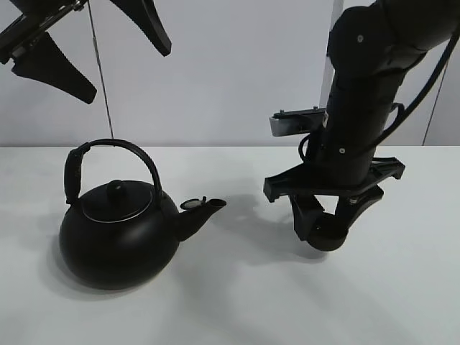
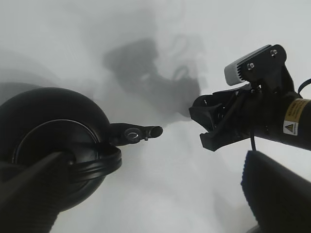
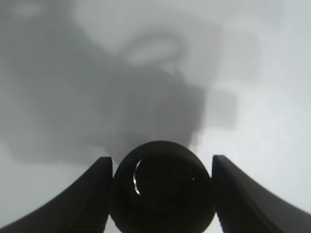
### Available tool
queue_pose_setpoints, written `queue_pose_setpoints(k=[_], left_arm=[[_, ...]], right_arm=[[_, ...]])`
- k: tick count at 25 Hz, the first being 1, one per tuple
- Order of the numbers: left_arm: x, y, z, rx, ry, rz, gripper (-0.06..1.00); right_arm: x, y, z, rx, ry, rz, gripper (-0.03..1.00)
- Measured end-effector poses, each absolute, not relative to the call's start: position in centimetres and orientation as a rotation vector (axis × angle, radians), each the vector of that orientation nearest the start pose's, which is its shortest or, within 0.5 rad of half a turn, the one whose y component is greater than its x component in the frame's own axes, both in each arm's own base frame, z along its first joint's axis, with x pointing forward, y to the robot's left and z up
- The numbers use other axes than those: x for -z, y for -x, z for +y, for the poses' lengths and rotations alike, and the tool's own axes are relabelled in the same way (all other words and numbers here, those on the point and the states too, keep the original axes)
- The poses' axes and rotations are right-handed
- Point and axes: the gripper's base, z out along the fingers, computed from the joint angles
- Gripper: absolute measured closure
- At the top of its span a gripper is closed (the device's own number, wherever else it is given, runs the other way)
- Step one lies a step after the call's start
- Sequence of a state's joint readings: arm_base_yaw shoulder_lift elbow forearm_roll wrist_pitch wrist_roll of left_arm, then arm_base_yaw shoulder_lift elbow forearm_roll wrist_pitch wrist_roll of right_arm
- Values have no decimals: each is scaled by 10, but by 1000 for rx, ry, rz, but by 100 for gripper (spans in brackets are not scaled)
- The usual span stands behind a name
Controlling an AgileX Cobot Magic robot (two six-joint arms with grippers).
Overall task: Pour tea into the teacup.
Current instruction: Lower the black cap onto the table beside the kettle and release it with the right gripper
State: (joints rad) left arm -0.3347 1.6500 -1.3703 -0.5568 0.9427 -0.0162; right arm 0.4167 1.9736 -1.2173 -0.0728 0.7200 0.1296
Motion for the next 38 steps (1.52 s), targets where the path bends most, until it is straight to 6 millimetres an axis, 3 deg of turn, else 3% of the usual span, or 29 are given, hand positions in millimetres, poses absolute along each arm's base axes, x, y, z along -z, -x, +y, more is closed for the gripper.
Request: queue_pose_setpoints(k=[5,11,16,24,38], left_arm=[[-303,-319,-152,812,-118,2697,25],[-303,-319,-152,812,-118,2697,25],[-303,-319,-152,812,-118,2697,25],[-303,-319,-152,812,-118,2697,25],[-303,-319,-152,812,-117,2696,25]], right_arm=[[-157,-353,157,-66,512,2880,57],[-167,-348,185,-114,607,2831,57],[-160,-349,209,-125,677,2819,57],[-137,-358,218,-137,684,2855,57],[-130,-362,220,-143,704,2827,57]])
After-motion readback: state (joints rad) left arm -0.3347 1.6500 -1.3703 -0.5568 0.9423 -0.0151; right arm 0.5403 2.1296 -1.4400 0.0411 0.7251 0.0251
